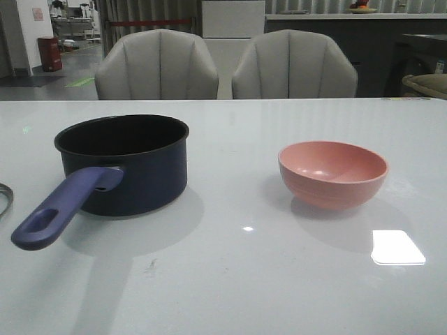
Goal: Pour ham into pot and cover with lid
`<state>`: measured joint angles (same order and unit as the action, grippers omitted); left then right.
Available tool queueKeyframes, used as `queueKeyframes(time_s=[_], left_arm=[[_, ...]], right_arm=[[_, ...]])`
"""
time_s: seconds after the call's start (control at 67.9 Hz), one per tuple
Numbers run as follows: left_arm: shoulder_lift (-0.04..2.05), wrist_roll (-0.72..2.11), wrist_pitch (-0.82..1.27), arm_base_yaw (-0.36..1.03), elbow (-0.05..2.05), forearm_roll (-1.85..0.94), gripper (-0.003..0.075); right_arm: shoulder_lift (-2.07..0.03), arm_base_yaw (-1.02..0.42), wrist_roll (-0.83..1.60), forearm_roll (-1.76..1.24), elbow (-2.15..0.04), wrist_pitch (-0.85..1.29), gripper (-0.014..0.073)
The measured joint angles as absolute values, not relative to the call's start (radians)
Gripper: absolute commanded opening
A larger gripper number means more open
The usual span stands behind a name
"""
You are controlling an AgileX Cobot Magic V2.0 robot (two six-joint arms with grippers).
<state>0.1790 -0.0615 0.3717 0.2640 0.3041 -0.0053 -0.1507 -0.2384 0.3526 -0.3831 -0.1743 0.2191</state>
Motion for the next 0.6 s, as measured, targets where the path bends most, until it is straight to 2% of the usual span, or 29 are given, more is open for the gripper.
queueKeyframes(time_s=[0.103,0.133,0.221,0.442,0.604], left_arm=[[0.179,-0.061,0.372,0.264,0.304,-0.005,0.0615],[0.179,-0.061,0.372,0.264,0.304,-0.005,0.0615],[0.179,-0.061,0.372,0.264,0.302,-0.005,0.0615],[0.179,-0.061,0.382,0.264,0.313,0.0,0.0616],[0.262,-0.105,0.458,0.264,0.431,0.069,0.0616]], right_arm=[[-0.149,-0.238,0.353,-0.383,-0.15,0.213,0.0155],[-0.149,-0.238,0.353,-0.383,-0.145,0.211,0.0118],[-0.149,-0.238,0.353,-0.383,-0.139,0.21,0.0164],[-0.148,-0.238,0.353,-0.383,-0.138,0.193,0.0162],[-0.147,-0.238,0.353,-0.383,-0.138,0.193,0.0162]])
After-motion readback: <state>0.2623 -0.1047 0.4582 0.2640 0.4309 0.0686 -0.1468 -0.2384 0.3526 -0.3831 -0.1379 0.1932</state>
